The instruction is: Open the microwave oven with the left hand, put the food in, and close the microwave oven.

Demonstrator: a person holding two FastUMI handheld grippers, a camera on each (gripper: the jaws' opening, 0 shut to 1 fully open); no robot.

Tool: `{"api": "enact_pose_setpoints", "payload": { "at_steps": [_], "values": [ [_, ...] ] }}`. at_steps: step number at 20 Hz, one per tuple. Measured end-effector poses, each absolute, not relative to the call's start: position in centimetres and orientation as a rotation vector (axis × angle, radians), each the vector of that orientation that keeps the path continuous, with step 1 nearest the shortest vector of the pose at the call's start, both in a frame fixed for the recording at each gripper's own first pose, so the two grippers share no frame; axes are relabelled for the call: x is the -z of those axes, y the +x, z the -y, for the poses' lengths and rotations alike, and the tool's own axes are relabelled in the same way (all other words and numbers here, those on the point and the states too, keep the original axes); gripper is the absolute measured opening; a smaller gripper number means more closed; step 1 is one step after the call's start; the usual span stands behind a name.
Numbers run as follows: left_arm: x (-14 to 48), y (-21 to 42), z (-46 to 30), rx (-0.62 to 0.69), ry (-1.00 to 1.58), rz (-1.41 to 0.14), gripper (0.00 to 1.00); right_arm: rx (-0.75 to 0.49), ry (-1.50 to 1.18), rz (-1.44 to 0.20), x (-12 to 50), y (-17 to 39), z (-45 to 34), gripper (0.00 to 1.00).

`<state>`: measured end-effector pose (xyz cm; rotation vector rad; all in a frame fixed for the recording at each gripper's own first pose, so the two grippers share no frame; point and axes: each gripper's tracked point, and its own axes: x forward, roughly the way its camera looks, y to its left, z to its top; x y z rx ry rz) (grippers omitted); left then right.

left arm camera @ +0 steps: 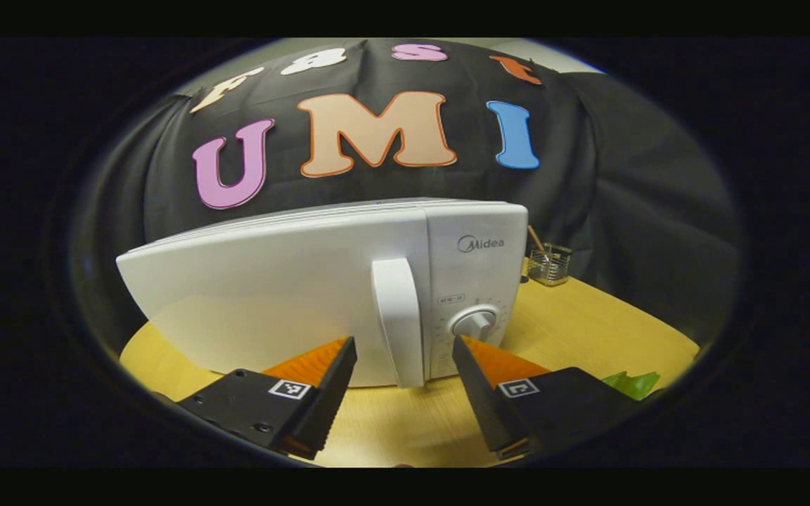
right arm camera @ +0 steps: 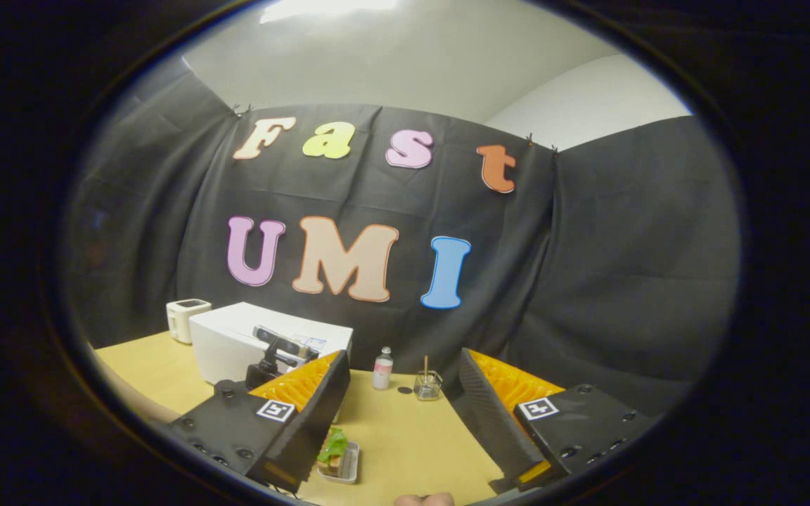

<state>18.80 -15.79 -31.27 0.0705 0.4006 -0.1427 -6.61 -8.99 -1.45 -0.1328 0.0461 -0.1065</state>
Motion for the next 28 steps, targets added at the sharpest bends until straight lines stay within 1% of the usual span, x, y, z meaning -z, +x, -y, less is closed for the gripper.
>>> {"api": "enact_pose_setpoints", "payload": {
  "at_steps": [1,2,3,4,6,8,11,12,13,16,17,19,21,23,25,28],
  "values": [
    [31.2,18.8,15.8,0.136,0.069,-0.403,0.77,0.107,-0.132,-0.047,1.5,-6.7,9.1,0.96],
    [30.9,19.0,15.5,0.125,0.072,-0.390,0.57,0.109,-0.131,-0.045,1.4,-6.7,9.2,0.96],
    [30.9,19.3,15.6,0.124,0.070,-0.384,0.48,0.110,-0.132,-0.042,1.3,-6.6,9.3,0.96],
    [30.9,18.9,15.8,0.124,0.071,-0.396,0.28,0.111,-0.134,-0.041,1.2,-6.7,9.4,0.96],
    [31.1,19.1,15.7,0.127,0.046,-0.387,0.22,0.109,-0.137,-0.042,1.3,-6.9,9.4,0.97],
    [30.9,19.4,15.9,0.154,0.002,-0.382,0.18,0.109,-0.139,-0.046,1.4,-7.0,9.5,0.96],
    [31.3,19.1,16.0,0.206,0.014,-0.415,0.11,0.107,-0.133,-0.048,1.6,-7.3,9.6,0.97],
    [31.3,18.9,16.0,0.216,0.007,-0.422,0.05,0.105,-0.131,-0.051,1.7,-7.3,9.5,0.97],
    [31.4,18.9,16.0,0.224,0.010,-0.419,0.02,0.103,-0.127,-0.052,1.8,-7.3,9.4,0.97],
    [31.4,18.3,15.8,0.226,0.028,-0.457,0.01,0.094,-0.126,-0.050,1.8,-7.2,8.9,0.97],
    [31.7,16.5,15.7,0.226,0.002,-0.497,0.02,0.090,-0.131,-0.054,2.2,-7.2,8.6,0.97],
    [30.1,13.6,15.1,0.249,-0.023,-0.423,0.01,0.083,-0.133,-0.052,2.6,-7.2,8.2,0.96],
    [30.6,9.9,13.9,0.279,-0.009,-0.445,0.01,0.067,-0.105,-0.065,3.5,-6.8,7.6,0.97],
    [30.5,6.3,12.3,0.308,-0.046,-0.480,0.00,0.022,-0.079,-0.095,4.9,-6.1,6.1,0.97],
    [29.9,3.1,10.0,0.319,-0.054,-0.469,0.00,-0.014,-0.078,-0.112,6.0,-5.0,4.7,0.99],
    [29.5,-1.5,5.0,0.265,-0.006,-0.475,0.00,-0.071,-0.065,-0.130,7.4,-3.8,2.0,0.97]
  ]
}}
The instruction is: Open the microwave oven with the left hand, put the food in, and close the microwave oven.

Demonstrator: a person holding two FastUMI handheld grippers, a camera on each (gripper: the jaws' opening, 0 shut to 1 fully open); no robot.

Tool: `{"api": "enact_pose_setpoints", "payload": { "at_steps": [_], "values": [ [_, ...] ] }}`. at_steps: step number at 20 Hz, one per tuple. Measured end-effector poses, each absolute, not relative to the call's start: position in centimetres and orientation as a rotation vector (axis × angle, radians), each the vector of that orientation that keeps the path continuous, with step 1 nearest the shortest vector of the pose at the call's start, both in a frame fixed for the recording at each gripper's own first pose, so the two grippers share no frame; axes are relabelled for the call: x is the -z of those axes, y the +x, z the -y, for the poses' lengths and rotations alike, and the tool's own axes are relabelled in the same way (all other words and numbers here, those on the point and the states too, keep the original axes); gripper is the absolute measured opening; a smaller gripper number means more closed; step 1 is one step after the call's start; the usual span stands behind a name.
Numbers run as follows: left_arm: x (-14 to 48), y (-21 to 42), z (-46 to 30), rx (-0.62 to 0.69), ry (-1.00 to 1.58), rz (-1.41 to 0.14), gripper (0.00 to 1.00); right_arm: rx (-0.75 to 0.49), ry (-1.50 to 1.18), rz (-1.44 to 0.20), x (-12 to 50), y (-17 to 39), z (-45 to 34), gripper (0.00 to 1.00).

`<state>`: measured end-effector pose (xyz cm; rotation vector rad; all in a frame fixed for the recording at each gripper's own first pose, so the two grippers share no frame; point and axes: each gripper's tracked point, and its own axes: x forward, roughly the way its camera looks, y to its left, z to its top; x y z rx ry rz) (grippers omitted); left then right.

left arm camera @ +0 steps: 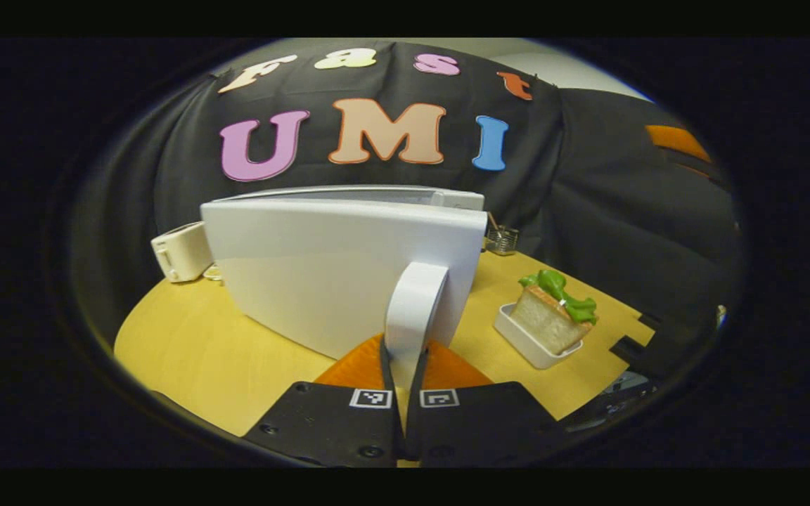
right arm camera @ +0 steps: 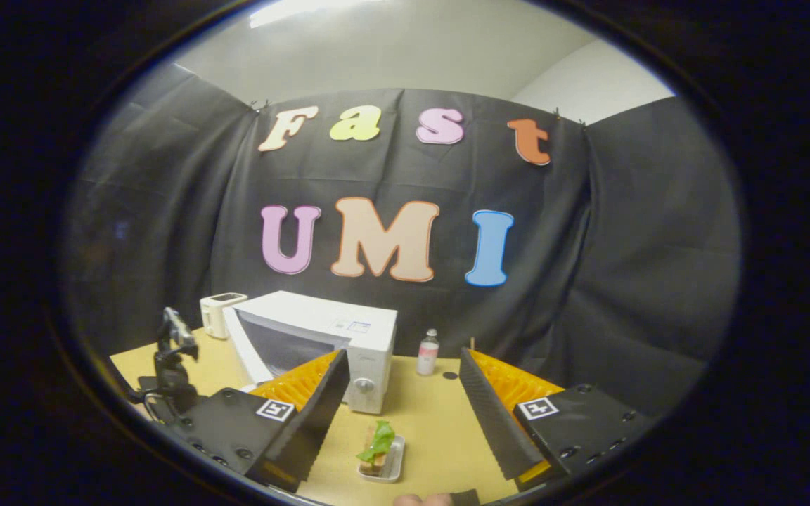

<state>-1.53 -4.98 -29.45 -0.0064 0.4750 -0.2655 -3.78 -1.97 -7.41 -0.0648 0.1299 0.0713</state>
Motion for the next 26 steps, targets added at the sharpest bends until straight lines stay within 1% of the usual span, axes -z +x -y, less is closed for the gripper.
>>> {"api": "enact_pose_setpoints", "payload": {
  "at_steps": [4,7,8,10,11,13,15,21,22,25,26],
  "values": [
    [29.5,-5.9,-3.5,0.103,0.006,-0.497,0.00,-0.138,-0.090,-0.157,9.5,-2.5,-1.8,0.97],
    [29.5,-7.8,-10.6,-0.029,0.017,-0.493,0.00,-0.184,-0.073,-0.200,11.4,-2.6,-5.2,0.97],
    [29.5,-8.3,-13.2,-0.056,0.016,-0.500,0.00,-0.196,-0.064,-0.212,11.9,-2.7,-6.2,0.97],
    [29.4,-8.6,-15.9,-0.049,-0.112,-0.492,0.00,-0.197,-0.062,-0.223,12.6,-2.8,-7.7,0.97],
    [29.6,-8.8,-16.4,-0.023,-0.105,-0.517,0.00,-0.196,-0.067,-0.231,13.3,-2.8,-8.3,0.97],
    [29.8,-9.0,-16.8,0.030,-0.047,-0.512,0.00,-0.196,-0.086,-0.249,14.6,-3.0,-9.7,0.97],
    [29.5,-8.8,-17.5,0.051,-0.042,-0.496,0.00,-0.175,-0.101,-0.248,15.1,-3.0,-10.2,0.97],
    [29.6,-8.6,-18.5,0.091,-0.044,-0.493,0.00,-0.082,-0.127,-0.244,16.0,-3.6,-9.4,0.97],
    [29.6,-8.7,-18.4,0.096,-0.046,-0.496,0.01,-0.074,-0.133,-0.241,16.2,-3.6,-9.2,0.99],
    [29.5,-8.8,-18.0,0.110,-0.047,-0.492,0.02,-0.024,-0.115,-0.269,18.7,-3.0,-6.4,0.97],
    [29.6,-8.7,-17.8,0.114,-0.047,-0.490,0.01,-0.001,-0.089,-0.300,20.1,-2.7,-5.3,0.97]
  ]
}}
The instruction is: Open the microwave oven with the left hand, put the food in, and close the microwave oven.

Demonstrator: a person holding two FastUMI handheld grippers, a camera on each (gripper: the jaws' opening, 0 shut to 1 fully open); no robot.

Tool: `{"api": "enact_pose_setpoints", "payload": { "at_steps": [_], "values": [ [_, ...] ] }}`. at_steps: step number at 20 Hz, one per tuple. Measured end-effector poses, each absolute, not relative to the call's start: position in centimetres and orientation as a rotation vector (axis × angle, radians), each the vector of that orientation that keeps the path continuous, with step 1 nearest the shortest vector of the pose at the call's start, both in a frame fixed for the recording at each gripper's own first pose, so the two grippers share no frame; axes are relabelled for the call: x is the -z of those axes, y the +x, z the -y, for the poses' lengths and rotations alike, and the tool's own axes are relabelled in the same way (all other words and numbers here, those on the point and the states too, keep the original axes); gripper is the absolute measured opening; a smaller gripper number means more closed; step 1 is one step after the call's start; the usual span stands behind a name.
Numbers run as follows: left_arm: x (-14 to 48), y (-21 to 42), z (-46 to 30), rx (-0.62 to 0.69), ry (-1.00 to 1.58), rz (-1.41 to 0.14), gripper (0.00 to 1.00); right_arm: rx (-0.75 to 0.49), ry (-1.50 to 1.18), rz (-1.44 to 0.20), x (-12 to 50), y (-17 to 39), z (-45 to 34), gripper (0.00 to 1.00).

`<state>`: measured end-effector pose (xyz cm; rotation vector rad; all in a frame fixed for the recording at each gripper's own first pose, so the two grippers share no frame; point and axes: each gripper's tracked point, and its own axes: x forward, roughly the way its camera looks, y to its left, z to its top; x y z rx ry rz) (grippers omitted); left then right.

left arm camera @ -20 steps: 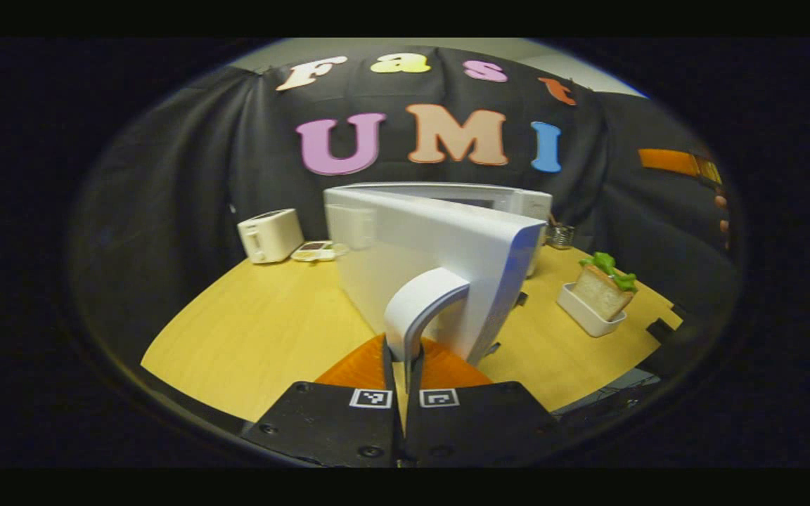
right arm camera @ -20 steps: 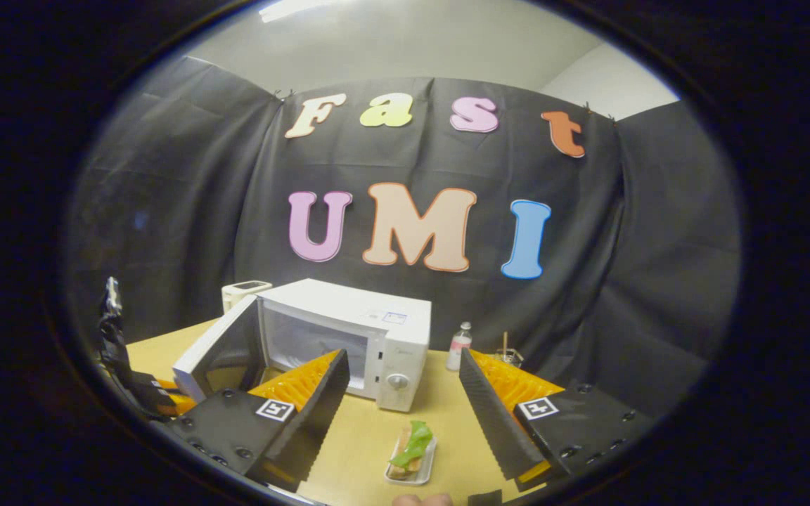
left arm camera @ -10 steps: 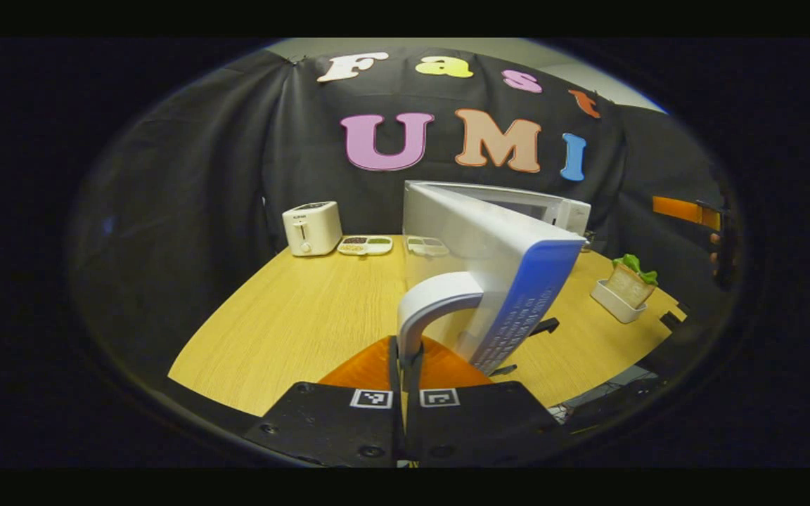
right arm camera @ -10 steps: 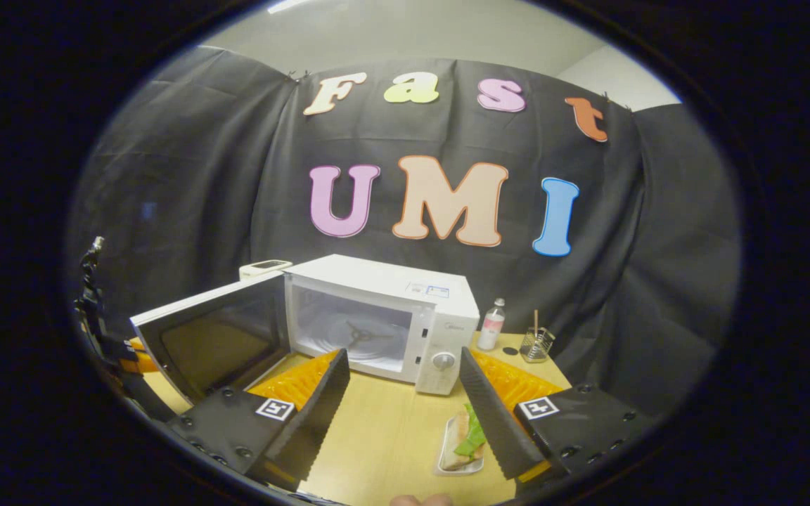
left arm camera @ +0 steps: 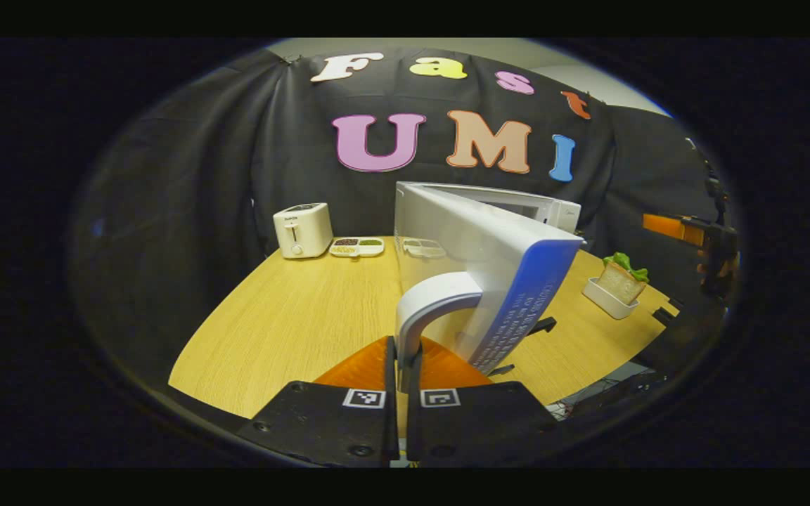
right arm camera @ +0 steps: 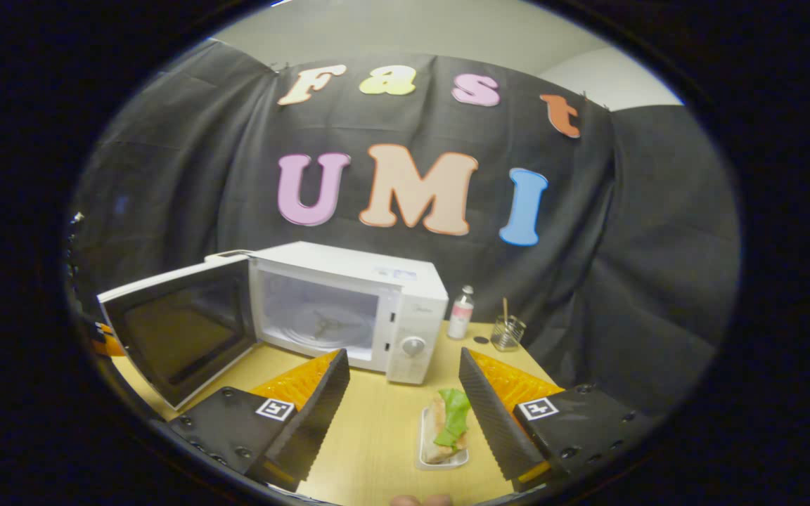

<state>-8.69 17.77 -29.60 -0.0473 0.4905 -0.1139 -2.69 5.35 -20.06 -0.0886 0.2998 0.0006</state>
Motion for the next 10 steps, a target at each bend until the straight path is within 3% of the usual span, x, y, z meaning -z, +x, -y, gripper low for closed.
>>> {"api": "enact_pose_setpoints", "payload": {
  "at_steps": [3,5,6,9,10],
  "values": [
    [29.8,-8.5,-17.8,0.112,-0.047,-0.493,0.05,0.068,-0.062,-0.392,25.0,-1.4,-2.0,0.97],
    [29.9,-8.5,-18.4,0.098,-0.053,-0.500,0.19,0.100,-0.099,-0.464,28.4,-1.3,-0.5,0.99],
    [29.9,-8.6,-18.1,0.103,-0.067,-0.503,0.50,0.110,-0.098,-0.488,29.6,-1.2,-0.2,0.98],
    [29.7,-8.7,-18.4,0.088,-0.054,-0.500,0.56,0.139,-0.050,-0.562,33.2,-1.2,0.3,0.99],
    [29.9,-8.7,-18.6,0.081,-0.058,-0.501,0.62,0.144,-0.047,-0.589,34.2,-1.0,0.5,0.98]
  ]
}}
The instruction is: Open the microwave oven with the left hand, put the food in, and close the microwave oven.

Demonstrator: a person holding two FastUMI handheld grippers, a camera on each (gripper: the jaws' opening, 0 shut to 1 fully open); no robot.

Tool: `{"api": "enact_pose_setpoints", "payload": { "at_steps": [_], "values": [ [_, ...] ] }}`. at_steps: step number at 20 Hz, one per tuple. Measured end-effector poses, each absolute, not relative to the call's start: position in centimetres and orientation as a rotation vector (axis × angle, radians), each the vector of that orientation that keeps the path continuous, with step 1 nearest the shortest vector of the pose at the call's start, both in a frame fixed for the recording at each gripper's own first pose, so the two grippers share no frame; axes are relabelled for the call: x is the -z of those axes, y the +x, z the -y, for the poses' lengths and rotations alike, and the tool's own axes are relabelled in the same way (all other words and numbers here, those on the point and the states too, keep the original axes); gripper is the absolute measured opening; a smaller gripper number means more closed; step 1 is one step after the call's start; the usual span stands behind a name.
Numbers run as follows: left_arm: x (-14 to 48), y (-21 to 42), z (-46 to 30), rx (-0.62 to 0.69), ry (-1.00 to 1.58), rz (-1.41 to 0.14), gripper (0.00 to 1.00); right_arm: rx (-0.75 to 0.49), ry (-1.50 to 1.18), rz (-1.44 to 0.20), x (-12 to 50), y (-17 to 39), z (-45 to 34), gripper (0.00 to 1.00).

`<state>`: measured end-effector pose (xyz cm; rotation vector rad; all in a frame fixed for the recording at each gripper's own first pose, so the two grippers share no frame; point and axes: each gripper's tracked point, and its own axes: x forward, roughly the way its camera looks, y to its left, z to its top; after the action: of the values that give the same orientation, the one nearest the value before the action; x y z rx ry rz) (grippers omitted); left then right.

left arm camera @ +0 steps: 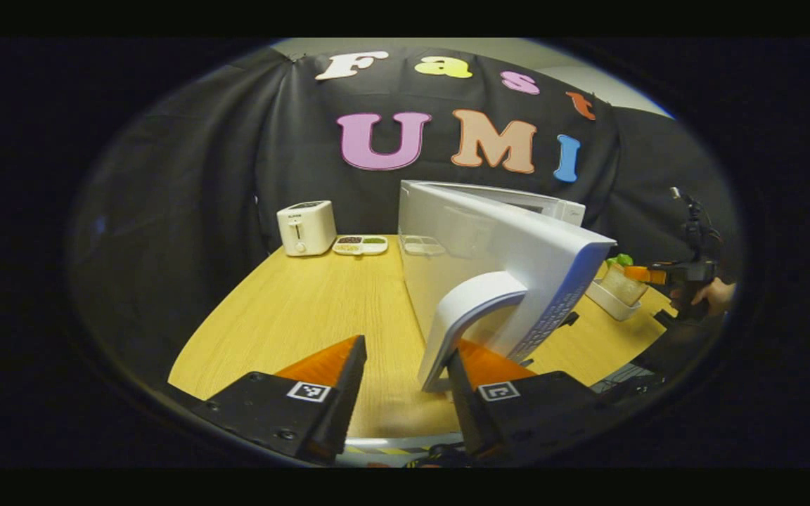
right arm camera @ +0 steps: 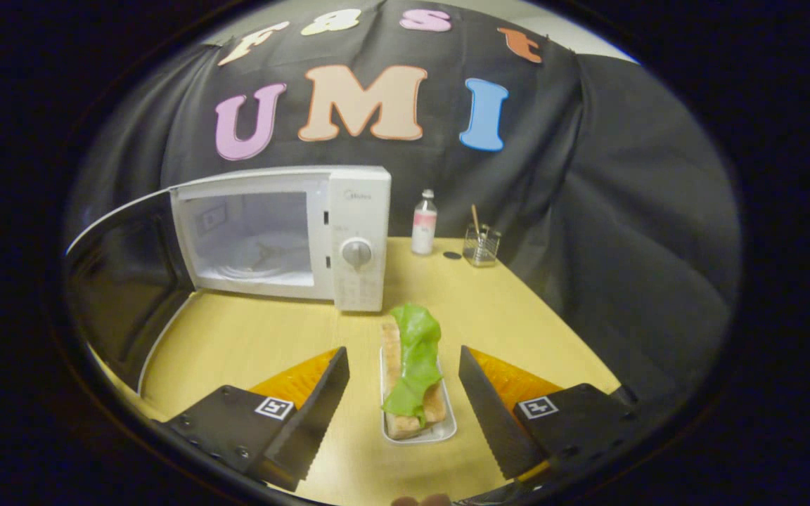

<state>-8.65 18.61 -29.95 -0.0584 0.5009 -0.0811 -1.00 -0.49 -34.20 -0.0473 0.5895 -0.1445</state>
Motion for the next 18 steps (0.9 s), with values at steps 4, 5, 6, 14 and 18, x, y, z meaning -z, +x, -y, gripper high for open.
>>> {"api": "enact_pose_setpoints", "payload": {
  "at_steps": [4,5,6,14,18],
  "values": [
    [29.4,-9.1,-18.4,0.078,-0.073,-0.496,0.94,0.177,-0.043,-0.658,37.1,-0.8,1.3,1.00],
    [28.8,-9.0,-18.4,0.079,-0.069,-0.486,0.95,0.166,-0.033,-0.676,37.9,-0.7,1.0,1.00],
    [28.1,-9.1,-18.5,0.082,-0.067,-0.473,0.95,0.162,-0.024,-0.688,38.4,-0.6,1.0,0.98],
    [22.5,-12.1,-19.8,0.050,0.007,-0.419,0.96,0.156,0.006,-0.728,39.7,-0.8,0.7,0.58],
    [18.2,-11.8,-21.0,-0.013,0.048,-0.337,0.96,0.152,-0.010,-0.741,39.8,-0.8,0.4,0.46]
  ]
}}
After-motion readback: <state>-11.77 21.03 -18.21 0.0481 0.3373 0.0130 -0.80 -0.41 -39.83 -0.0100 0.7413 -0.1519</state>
